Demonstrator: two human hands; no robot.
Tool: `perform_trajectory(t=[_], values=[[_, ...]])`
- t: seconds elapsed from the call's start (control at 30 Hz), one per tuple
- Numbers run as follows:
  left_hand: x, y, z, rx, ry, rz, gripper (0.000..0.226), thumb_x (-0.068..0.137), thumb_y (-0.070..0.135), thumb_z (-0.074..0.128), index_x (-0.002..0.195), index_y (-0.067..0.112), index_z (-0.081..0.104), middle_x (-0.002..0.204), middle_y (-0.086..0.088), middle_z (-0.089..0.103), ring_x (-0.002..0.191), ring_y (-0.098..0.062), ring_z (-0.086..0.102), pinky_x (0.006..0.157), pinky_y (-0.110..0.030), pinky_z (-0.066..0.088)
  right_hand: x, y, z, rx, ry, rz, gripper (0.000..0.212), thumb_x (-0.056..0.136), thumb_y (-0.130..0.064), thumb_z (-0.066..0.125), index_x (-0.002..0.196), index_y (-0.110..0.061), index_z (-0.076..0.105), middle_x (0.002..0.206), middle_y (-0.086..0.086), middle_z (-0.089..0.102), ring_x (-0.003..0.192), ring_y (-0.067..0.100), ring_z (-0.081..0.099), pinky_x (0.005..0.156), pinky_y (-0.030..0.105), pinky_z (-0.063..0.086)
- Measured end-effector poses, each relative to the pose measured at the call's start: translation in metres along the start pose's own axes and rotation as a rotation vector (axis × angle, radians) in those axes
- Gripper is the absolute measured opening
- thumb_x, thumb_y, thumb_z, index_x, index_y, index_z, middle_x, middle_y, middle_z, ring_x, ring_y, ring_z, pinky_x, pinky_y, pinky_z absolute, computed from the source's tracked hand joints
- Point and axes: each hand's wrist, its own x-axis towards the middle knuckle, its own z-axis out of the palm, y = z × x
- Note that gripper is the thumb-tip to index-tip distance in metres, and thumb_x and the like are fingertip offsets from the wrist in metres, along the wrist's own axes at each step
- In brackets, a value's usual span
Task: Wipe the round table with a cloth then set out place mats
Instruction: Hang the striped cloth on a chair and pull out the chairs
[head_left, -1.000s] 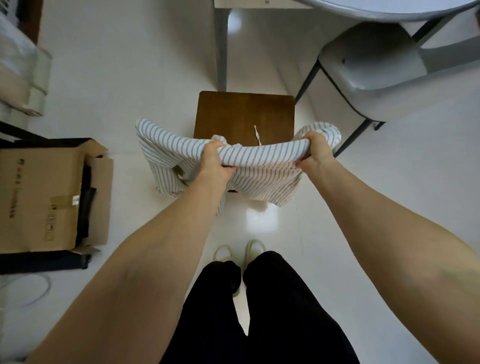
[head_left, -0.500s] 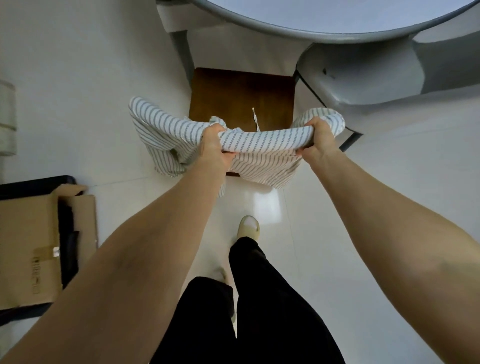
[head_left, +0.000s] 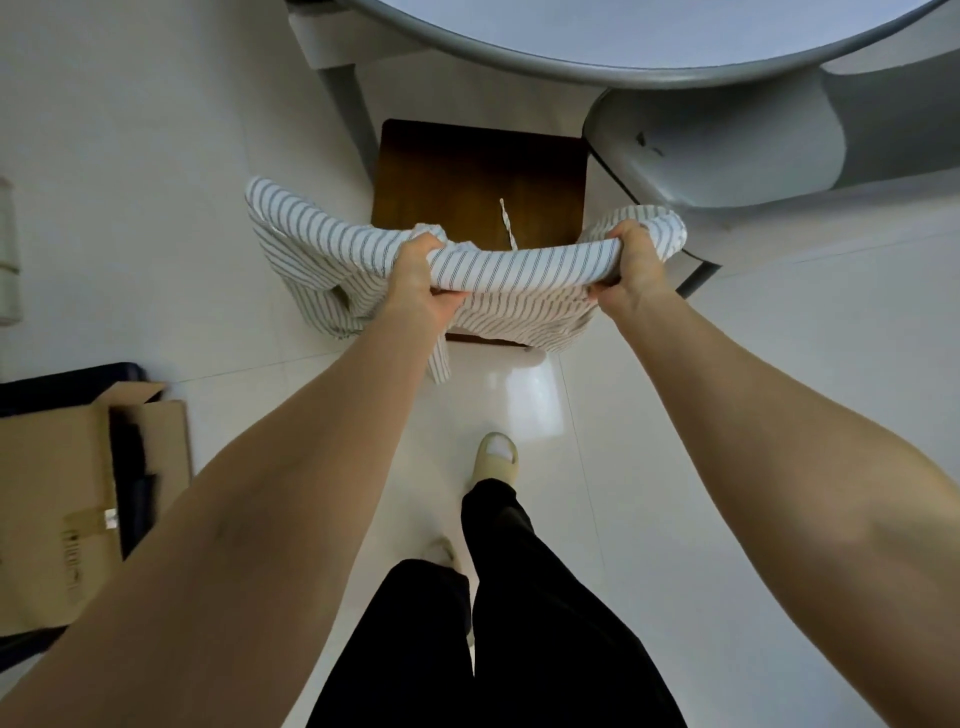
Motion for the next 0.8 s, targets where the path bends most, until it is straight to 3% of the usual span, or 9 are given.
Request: perform_trajectory(t=[0.07, 0.2, 0.33, 0.4, 0.47, 0.5, 0.63, 0.73, 0.8], values=[[-0.002, 0.002, -0.001, -0.042, 0.003, -0.036, 0.022, 0.09, 0.009, 0.057, 0.111, 0.005, 0.05, 0.094, -0.009, 0.057, 0.078, -0.02, 0.06, 0.09, -0.044, 0.054, -0.004, -0.001, -0.002, -0.052, 0.04, 0.012, 0.031, 0.079, -0.021, 0.068, 0.104, -0.013, 0.051, 0.104, 0.008, 0.063, 0.093, 0.019, 0.066, 0.084, 0.036, 0.058], [-0.015, 0.002, -0.013, -0.147, 0.001, -0.146, 0.044, 0.084, 0.011, 0.069, 0.124, 0.008, 0.05, 0.114, -0.016, 0.062, 0.095, -0.03, 0.066, 0.075, -0.049, 0.058, -0.015, 0.003, -0.01, -0.2, 0.163, 0.015, 0.055, 0.083, -0.025, 0.067, 0.13, -0.013, 0.042, 0.117, 0.009, 0.056, 0.103, 0.023, 0.057, 0.092, 0.039, 0.053], [-0.052, 0.025, -0.049, 0.425, -0.018, -0.115, 0.027, 0.093, 0.025, 0.059, 0.114, 0.009, 0.054, 0.112, -0.017, 0.064, 0.093, -0.027, 0.066, 0.075, -0.038, 0.056, -0.049, -0.019, 0.001, -0.548, 0.484, -0.225, 0.058, 0.088, -0.027, 0.056, 0.138, -0.01, 0.032, 0.137, 0.015, 0.043, 0.122, 0.033, 0.045, 0.103, 0.045, 0.04], [-0.065, 0.049, -0.07, 0.563, 0.019, -0.026, 0.017, 0.093, 0.021, 0.056, 0.104, 0.008, 0.058, 0.109, -0.015, 0.067, 0.088, -0.023, 0.066, 0.078, -0.034, 0.055, -0.065, -0.032, 0.019, -0.604, 0.373, -0.396, 0.041, 0.093, -0.022, 0.052, 0.131, -0.011, 0.041, 0.124, 0.011, 0.05, 0.11, 0.026, 0.052, 0.098, 0.037, 0.043], [-0.074, 0.087, -0.09, 0.622, 0.066, 0.104, 0.01, 0.092, 0.018, 0.054, 0.094, 0.009, 0.059, 0.101, -0.012, 0.067, 0.075, -0.018, 0.063, 0.071, -0.03, 0.053, -0.087, -0.038, 0.054, -0.676, 0.135, -0.476, 0.01, 0.097, -0.02, 0.052, 0.105, -0.015, 0.053, 0.095, 0.004, 0.054, 0.086, 0.017, 0.054, 0.081, 0.03, 0.049], [-0.077, 0.102, -0.097, 0.649, 0.072, 0.158, 0.009, 0.093, 0.017, 0.053, 0.094, 0.009, 0.058, 0.098, -0.012, 0.066, 0.071, -0.017, 0.06, 0.066, -0.027, 0.051, -0.097, -0.038, 0.07, -0.711, 0.001, -0.467, 0.006, 0.098, -0.019, 0.051, 0.1, -0.014, 0.054, 0.093, 0.005, 0.056, 0.086, 0.018, 0.056, 0.082, 0.031, 0.051], [-0.098, 0.174, -0.145, 0.746, 0.096, 0.289, 0.013, 0.095, 0.019, 0.051, 0.103, 0.01, 0.056, 0.099, -0.009, 0.063, 0.075, -0.018, 0.057, 0.063, -0.024, 0.045, -0.145, -0.021, 0.168, -0.966, -0.45, -0.418, 0.023, 0.102, -0.014, 0.043, 0.12, -0.005, 0.056, 0.12, 0.012, 0.062, 0.107, 0.025, 0.061, 0.09, 0.033, 0.052], [-0.098, 0.226, -0.191, 0.856, 0.126, 0.348, 0.021, 0.096, 0.02, 0.05, 0.111, 0.008, 0.059, 0.102, -0.009, 0.063, 0.082, -0.021, 0.058, 0.067, -0.025, 0.046, -0.178, 0.002, 0.251, -1.173, -0.604, -0.473, 0.029, 0.1, -0.008, 0.046, 0.125, 0.005, 0.055, 0.124, 0.027, 0.06, 0.11, 0.037, 0.062, 0.092, 0.039, 0.054], [-0.089, 0.267, -0.235, 0.942, 0.171, 0.384, 0.025, 0.095, 0.019, 0.051, 0.112, 0.004, 0.061, 0.102, -0.009, 0.063, 0.085, -0.023, 0.058, 0.07, -0.027, 0.046, -0.194, 0.025, 0.315, -1.269, -0.654, -0.518, 0.033, 0.098, 0.0, 0.045, 0.128, 0.015, 0.049, 0.128, 0.037, 0.051, 0.119, 0.048, 0.052, 0.103, 0.051, 0.043]])
